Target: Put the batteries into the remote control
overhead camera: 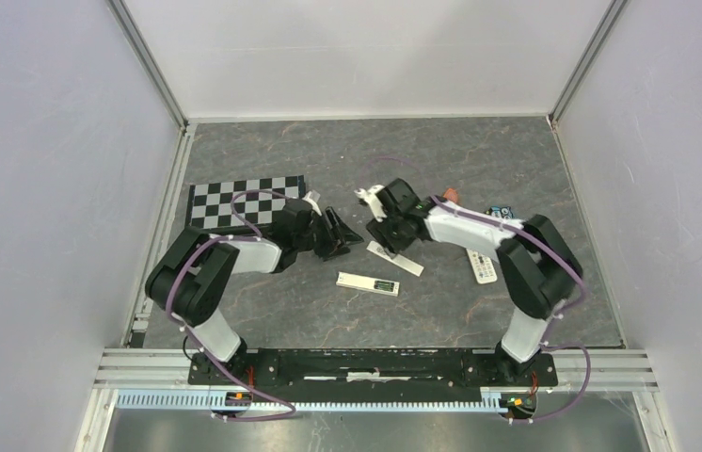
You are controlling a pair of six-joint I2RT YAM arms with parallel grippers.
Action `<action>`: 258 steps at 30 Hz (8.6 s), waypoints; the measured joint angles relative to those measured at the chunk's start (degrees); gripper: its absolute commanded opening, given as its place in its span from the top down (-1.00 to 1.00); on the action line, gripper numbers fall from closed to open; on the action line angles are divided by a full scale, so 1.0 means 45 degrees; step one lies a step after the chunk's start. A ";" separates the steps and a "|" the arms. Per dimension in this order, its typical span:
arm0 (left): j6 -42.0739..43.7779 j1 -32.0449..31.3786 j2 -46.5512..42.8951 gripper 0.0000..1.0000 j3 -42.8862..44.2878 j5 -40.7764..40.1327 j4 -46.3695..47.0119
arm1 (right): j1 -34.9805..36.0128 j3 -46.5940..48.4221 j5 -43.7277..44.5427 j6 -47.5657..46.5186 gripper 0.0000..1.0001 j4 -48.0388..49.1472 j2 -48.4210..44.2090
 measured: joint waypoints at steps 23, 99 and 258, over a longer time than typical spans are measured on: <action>0.1282 -0.0811 0.3317 -0.19 0.3711 0.0831 -0.0651 | -0.1336 -0.9428 0.0709 1.0350 -0.13 0.4906 -0.7266; 0.0933 -0.2001 -0.1535 -0.18 0.1724 -0.0335 -0.4828 | -0.1370 -1.0802 -0.1321 1.1322 0.02 0.6577 -0.9447; 0.2987 -0.1933 -0.3653 -0.53 0.1559 -0.3390 -0.9398 | -0.1841 -1.3328 -0.5042 1.1968 -0.10 1.1934 -0.7703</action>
